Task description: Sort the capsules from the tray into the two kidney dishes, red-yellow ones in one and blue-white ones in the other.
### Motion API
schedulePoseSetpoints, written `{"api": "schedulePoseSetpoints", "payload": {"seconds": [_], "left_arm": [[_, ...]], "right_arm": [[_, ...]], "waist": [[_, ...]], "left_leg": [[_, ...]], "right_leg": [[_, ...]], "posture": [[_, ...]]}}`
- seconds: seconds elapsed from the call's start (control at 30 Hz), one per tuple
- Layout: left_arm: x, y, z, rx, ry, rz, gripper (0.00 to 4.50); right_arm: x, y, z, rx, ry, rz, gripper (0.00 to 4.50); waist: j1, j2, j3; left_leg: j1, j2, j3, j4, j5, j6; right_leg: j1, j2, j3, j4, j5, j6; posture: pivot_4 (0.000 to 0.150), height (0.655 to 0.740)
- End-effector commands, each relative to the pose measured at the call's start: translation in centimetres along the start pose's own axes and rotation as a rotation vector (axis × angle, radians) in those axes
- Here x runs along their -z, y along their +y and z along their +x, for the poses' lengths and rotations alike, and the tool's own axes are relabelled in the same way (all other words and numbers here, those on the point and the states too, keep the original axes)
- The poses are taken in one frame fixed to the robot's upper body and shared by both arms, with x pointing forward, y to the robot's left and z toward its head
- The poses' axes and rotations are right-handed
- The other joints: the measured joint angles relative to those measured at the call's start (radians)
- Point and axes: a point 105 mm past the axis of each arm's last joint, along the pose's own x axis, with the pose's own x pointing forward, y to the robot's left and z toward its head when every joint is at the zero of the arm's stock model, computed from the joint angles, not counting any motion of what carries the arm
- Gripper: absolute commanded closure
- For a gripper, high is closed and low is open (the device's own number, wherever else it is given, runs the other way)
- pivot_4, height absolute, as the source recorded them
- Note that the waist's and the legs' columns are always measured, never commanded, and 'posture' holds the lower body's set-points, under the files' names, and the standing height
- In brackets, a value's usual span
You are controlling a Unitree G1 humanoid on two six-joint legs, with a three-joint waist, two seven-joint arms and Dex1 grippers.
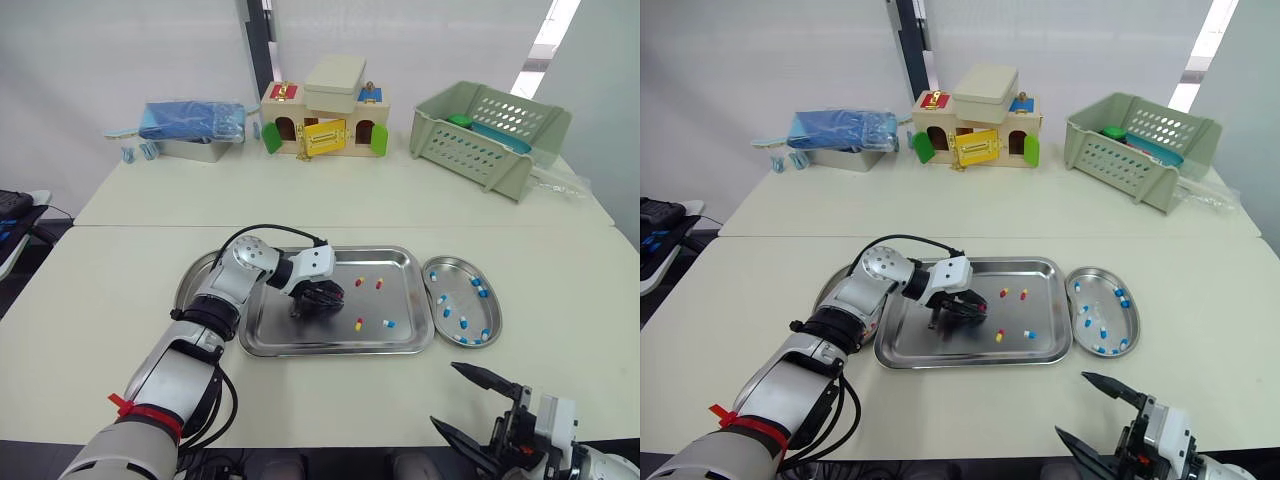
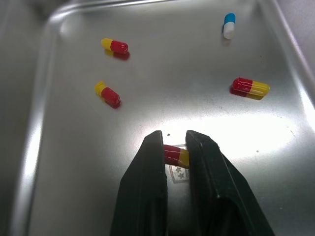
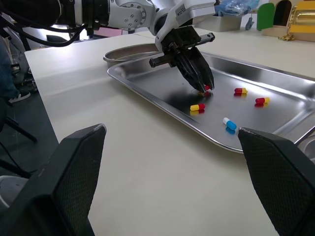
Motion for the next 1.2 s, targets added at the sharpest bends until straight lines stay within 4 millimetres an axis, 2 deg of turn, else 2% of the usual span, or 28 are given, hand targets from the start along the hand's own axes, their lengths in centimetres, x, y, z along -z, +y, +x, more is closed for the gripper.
{"api": "schedulePoseSetpoints", "payload": {"seconds": [0.03,0.4,0.7,0.97,1.07,1.2], "left_arm": [[-0.3,0.0,-0.1,-0.007,-0.011,0.007,4.05],[-0.8,0.1,-0.3,-0.018,-0.025,0.002,4.05],[-2.4,0.6,-1.3,-0.032,-0.059,0.012,4.05],[-2.5,0.4,-1.5,-0.044,-0.058,0.008,4.05],[-2.5,0.6,-1.9,-0.068,-0.065,-0.002,4.05],[-2.6,0.7,-3.9,-0.157,-0.116,-0.038,4.05]], "right_arm": [[-0.9,0.2,0.3,-0.019,-0.021,-0.027,0.00],[-1.0,0.2,0.4,-0.030,-0.019,-0.024,0.00],[-0.9,0.3,0.3,-0.034,-0.016,-0.021,0.00],[-1.0,0.2,0.6,-0.040,-0.023,-0.022,0.00],[-1.1,0.3,0.7,-0.049,-0.024,-0.024,0.00],[-1.2,0.5,0.9,-0.074,-0.029,-0.015,0.00]], "waist": [[0.000,0.000,0.000],[0.000,0.000,0.000],[0.000,0.000,0.000],[0.000,0.000,0.000],[0.000,0.000,0.000],[-0.003,0.000,0.000]], "left_leg": [[0.000,0.000,0.000,0.000,0.000,0.000],[0.000,0.000,0.000,0.000,0.000,0.000],[0.000,0.000,0.000,0.000,0.000,0.000],[0.000,0.000,0.000,0.000,0.000,0.000],[0.000,0.000,0.000,0.000,0.000,0.000],[0.000,0.000,0.000,0.000,0.000,0.000]], "right_leg": [[0.000,0.000,0.000,0.000,0.000,0.000],[0.000,0.000,0.000,0.000,0.000,0.000],[0.000,0.000,0.000,0.000,0.000,0.000],[0.000,0.000,0.000,0.000,0.000,0.000],[0.000,0.000,0.000,0.000,0.000,0.000],[-0.001,0.000,0.000,0.001,0.000,0.000]], "posture": [[0.150,0.7400],[0.150,0.7400],[0.150,0.7400],[0.150,0.7400],[0.150,0.7400],[0.150,0.7400]]}}
